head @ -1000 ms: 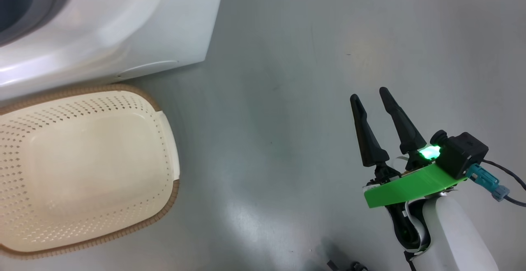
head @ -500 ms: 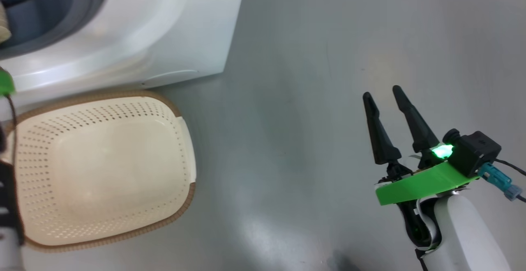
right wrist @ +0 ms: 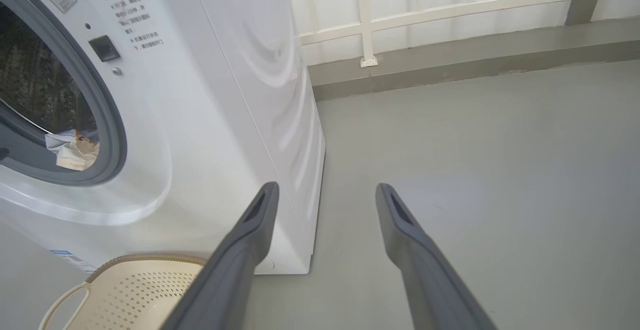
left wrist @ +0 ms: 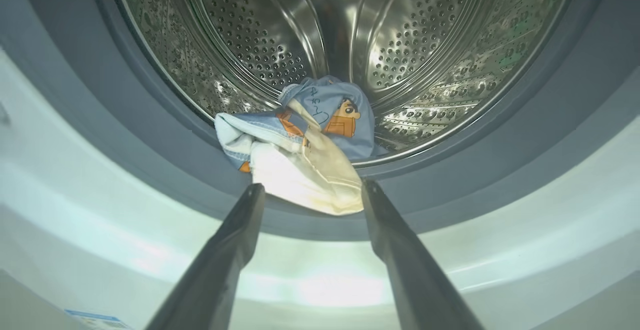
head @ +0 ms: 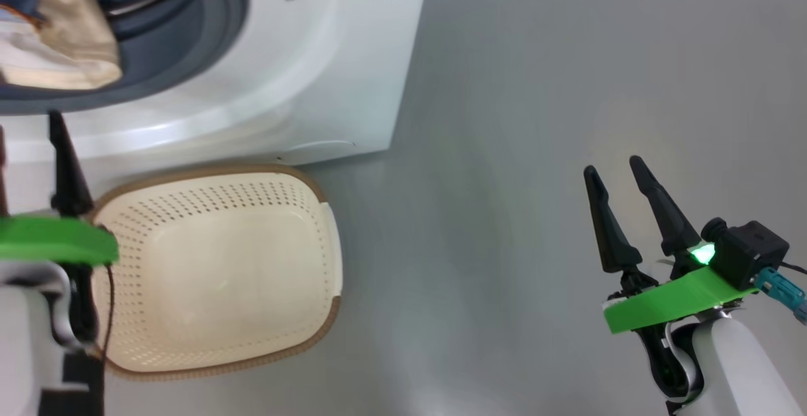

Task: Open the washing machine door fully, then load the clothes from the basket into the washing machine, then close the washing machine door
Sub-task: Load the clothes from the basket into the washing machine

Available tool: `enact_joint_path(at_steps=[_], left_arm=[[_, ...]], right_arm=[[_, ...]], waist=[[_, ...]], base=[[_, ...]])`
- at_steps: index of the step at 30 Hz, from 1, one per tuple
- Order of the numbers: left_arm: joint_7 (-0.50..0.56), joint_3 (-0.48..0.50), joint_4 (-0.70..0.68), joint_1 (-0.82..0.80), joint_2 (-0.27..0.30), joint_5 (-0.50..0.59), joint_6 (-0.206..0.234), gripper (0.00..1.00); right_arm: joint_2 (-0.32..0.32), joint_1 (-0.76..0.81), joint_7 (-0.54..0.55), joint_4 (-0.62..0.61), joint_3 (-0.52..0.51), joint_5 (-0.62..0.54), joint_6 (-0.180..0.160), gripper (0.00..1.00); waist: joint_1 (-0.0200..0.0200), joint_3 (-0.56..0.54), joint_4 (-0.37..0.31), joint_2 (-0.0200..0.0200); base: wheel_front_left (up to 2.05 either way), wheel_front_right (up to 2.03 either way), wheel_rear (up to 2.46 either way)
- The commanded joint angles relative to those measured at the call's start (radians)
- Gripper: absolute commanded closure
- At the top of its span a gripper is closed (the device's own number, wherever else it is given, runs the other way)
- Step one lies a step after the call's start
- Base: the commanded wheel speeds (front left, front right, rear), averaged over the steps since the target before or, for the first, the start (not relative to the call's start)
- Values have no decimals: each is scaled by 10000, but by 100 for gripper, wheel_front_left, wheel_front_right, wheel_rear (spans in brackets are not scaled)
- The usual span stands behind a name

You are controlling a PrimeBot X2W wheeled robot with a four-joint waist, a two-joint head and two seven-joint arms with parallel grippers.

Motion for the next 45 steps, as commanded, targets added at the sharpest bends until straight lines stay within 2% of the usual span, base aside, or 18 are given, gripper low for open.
enact_joint_path(at_steps=[1,24,45], left_arm=[[-53,241,-335,302,306,98,-15,0],[-53,51,-2114,3803,-302,-3,-15,0],[-53,-76,-2811,5073,-435,-94,-15,0]], right_arm=[[-112,252,-49,-201,117,27,16,0],[-568,1703,-49,-45,-261,92,16,0],[-641,2425,-49,-102,-578,93,16,0]], waist=[[0,-436,360,0],[0,-2436,1153,0],[0,-3134,1381,0]], base=[[0,0,0],[0,0,0],[0,0,0]])
